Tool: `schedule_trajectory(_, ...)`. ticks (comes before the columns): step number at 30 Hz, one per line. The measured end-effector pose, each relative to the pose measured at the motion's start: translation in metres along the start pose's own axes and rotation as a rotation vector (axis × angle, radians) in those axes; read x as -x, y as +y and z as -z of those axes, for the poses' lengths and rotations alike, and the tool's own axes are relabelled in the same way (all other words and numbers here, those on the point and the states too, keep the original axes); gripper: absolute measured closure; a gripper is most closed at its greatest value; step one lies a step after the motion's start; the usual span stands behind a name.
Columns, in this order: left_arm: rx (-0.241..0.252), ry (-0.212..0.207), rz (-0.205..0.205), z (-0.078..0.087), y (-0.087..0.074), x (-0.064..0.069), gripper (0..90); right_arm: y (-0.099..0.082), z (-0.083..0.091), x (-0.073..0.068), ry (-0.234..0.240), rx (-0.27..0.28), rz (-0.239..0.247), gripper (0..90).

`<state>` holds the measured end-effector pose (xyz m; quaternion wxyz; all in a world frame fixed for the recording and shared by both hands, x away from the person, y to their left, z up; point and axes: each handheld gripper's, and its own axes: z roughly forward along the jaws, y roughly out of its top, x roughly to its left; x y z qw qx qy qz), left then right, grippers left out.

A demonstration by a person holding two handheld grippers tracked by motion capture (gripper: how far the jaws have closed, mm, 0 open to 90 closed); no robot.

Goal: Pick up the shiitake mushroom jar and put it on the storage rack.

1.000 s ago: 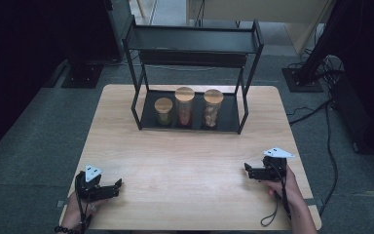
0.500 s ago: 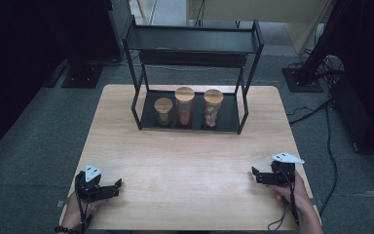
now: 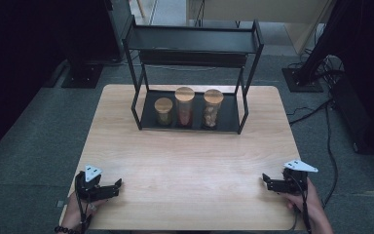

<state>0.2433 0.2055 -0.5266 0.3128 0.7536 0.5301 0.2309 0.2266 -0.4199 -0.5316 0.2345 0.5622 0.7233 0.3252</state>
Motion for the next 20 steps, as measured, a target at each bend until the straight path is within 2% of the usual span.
schedule_trajectory(13, 0.001, 0.006, 0.007, 0.0, 0.0, 0.0, 0.0, -0.014, 0.017, 0.016, -0.024, 0.01, -0.022, 0.0)
schedule_trajectory(17, 0.001, 0.006, 0.007, 0.0, 0.0, 0.0, 0.0, -0.017, 0.018, 0.014, -0.017, 0.02, -0.026, 0.0)
schedule_trajectory(20, 0.0, 0.009, 0.009, 0.0, 0.0, -0.001, 0.0, -0.018, 0.019, 0.009, -0.022, 0.023, -0.004, 0.0)
